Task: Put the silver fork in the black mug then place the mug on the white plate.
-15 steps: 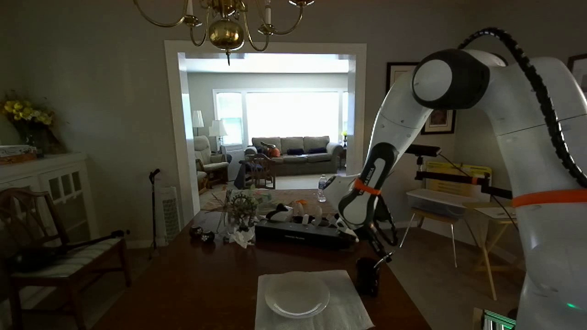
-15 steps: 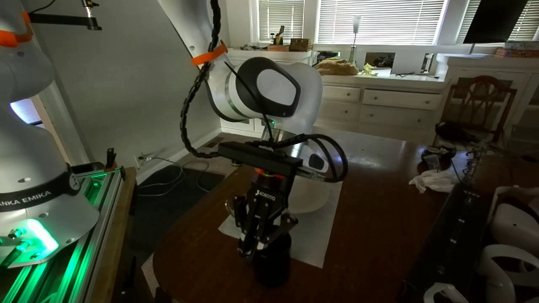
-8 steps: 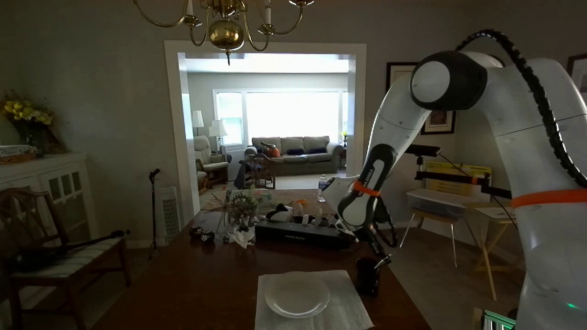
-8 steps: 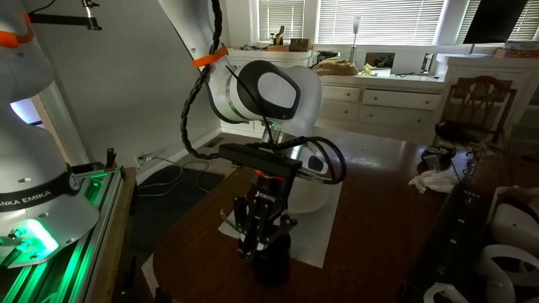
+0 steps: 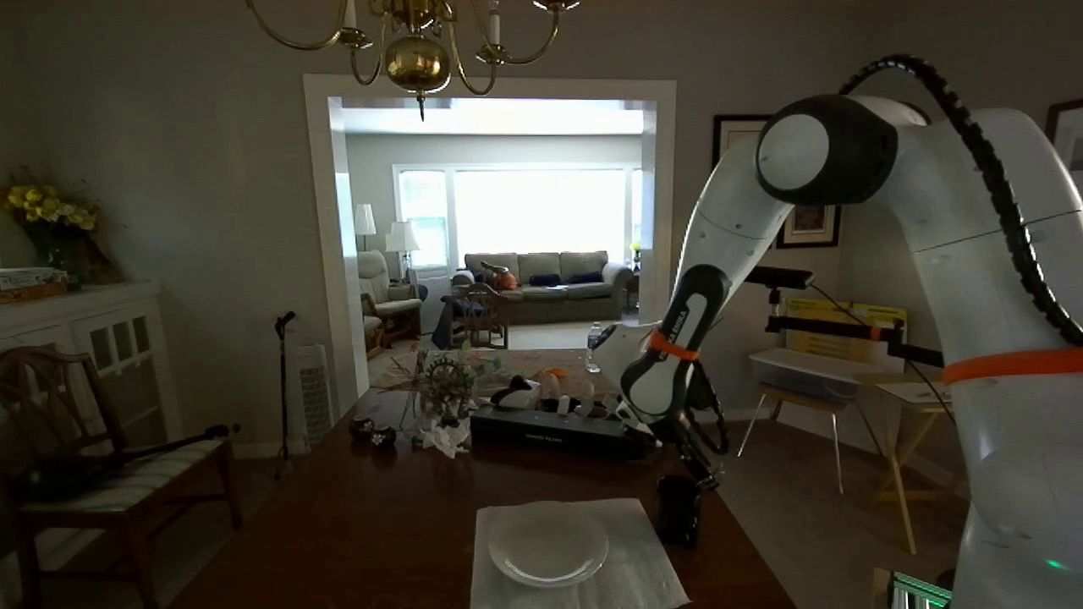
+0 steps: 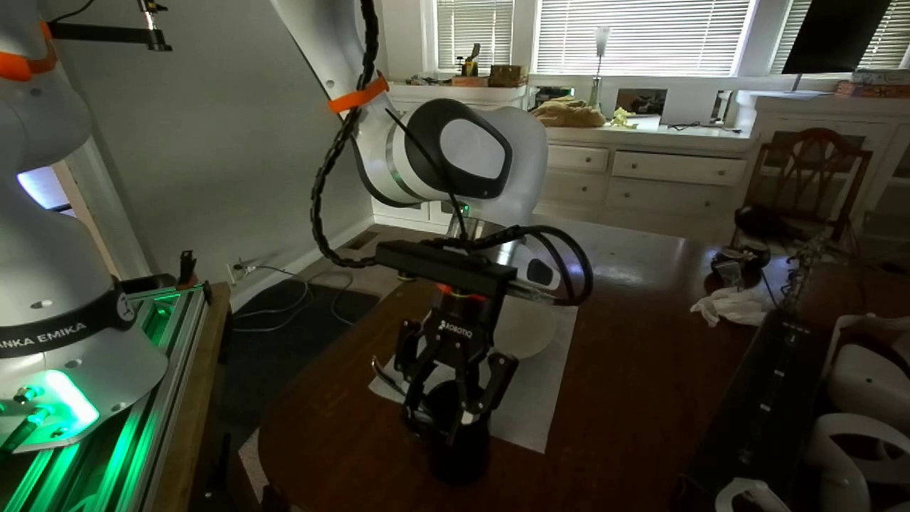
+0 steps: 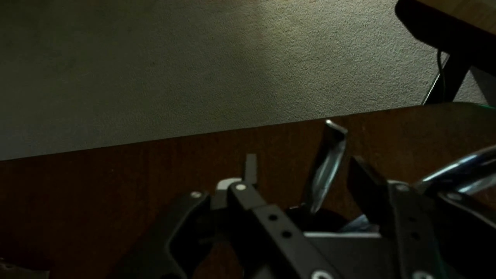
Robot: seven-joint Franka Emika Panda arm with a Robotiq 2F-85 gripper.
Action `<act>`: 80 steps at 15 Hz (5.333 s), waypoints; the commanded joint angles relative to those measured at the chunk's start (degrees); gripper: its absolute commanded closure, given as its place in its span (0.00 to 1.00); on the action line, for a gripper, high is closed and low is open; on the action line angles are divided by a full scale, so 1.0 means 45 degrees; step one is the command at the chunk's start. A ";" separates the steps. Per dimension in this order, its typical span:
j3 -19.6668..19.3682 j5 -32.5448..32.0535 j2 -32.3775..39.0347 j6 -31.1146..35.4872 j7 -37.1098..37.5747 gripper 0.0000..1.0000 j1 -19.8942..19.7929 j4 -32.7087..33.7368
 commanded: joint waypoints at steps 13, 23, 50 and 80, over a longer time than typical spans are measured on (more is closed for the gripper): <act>0.0359 0.3158 -0.6992 -0.0144 0.5073 0.00 0.0766 -0.2885; 0.1101 0.3032 -0.9689 0.0542 1.0128 0.00 0.0205 -0.5730; 0.2130 -0.0213 -0.5484 0.4126 1.9566 0.00 -0.0397 -0.6374; 0.0401 -0.8185 -0.3056 0.7447 2.5397 0.39 -0.0805 -0.5818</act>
